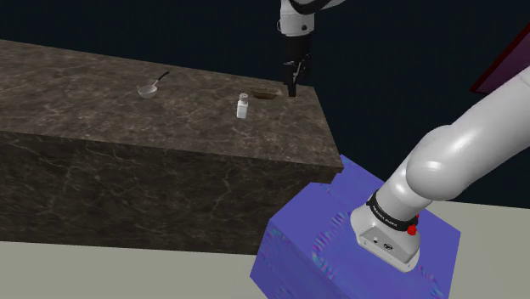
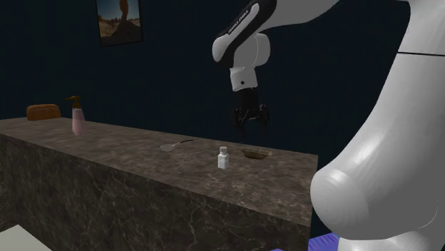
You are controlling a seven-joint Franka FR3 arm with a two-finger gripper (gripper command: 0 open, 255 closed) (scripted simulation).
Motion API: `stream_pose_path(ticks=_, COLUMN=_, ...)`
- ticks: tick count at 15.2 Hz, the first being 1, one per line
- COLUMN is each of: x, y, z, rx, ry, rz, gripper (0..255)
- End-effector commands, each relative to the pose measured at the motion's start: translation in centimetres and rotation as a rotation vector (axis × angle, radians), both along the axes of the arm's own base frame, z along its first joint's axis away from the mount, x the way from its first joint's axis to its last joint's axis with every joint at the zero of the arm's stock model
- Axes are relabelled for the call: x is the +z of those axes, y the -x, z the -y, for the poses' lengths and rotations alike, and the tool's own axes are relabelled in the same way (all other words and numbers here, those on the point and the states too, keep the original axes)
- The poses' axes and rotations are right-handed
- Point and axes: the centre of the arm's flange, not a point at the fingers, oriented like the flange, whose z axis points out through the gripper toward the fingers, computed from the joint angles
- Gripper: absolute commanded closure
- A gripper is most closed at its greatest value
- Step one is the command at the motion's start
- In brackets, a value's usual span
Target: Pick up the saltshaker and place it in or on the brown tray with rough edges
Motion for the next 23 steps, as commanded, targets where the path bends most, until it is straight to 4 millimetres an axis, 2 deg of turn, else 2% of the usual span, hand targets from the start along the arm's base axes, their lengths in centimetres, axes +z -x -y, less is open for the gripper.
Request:
stream_pose_path(ticks=1, x=-1.0, y=-2.5, z=-0.6, rx=0.008, ry=-0.005, rz=-0.001, gripper=0)
stream_pose_path(ticks=15, x=-7.4, y=-19.3, z=-4.7, rx=0.061, ry=-0.034, rz=-0.013, gripper=0)
stream_pose_path(ticks=23, x=-11.2, y=-18.2, z=-4.3, rx=0.061, ry=-0.034, rz=-0.013, gripper=0)
